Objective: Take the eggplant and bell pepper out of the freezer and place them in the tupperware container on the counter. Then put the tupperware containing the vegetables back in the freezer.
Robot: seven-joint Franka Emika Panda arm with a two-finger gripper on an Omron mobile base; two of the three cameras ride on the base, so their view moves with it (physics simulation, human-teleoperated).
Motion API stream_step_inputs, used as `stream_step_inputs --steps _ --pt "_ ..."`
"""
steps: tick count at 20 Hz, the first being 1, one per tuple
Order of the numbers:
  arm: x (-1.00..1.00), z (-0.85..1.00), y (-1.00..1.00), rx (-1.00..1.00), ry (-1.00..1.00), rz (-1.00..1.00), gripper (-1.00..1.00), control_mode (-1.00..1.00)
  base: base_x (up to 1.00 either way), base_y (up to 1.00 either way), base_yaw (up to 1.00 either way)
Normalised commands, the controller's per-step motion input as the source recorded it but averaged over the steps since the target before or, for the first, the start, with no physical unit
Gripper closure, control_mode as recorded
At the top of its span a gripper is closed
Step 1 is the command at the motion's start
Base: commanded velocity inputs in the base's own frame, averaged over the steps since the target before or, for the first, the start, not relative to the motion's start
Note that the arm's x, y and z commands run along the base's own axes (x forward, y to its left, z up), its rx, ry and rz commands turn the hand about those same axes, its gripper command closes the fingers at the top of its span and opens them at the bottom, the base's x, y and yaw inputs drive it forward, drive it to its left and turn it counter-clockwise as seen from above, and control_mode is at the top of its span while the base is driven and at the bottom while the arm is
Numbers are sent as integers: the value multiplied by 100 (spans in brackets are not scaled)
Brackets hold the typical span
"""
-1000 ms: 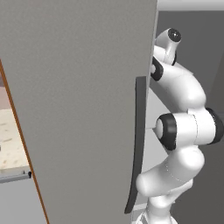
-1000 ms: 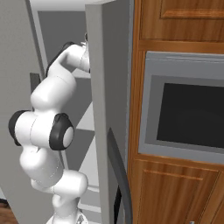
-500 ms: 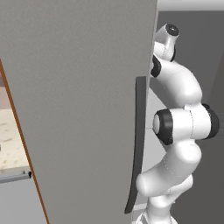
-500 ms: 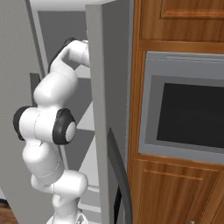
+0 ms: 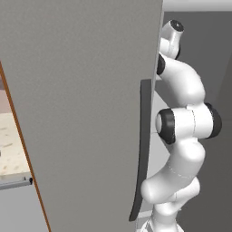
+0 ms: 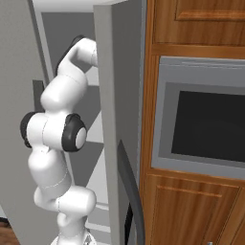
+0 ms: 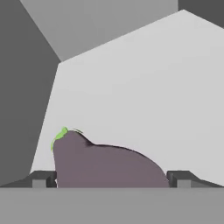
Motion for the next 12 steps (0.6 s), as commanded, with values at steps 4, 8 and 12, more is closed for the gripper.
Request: stream_step_inputs --steps 4,8,12 --pt "24 -34 23 1 0 7 -100 -100 0 0 0" --pt "20 -24 23 0 0 7 -100 -100 0 0 0" --pt "34 -25 20 0 0 5 -100 -100 0 0 0"
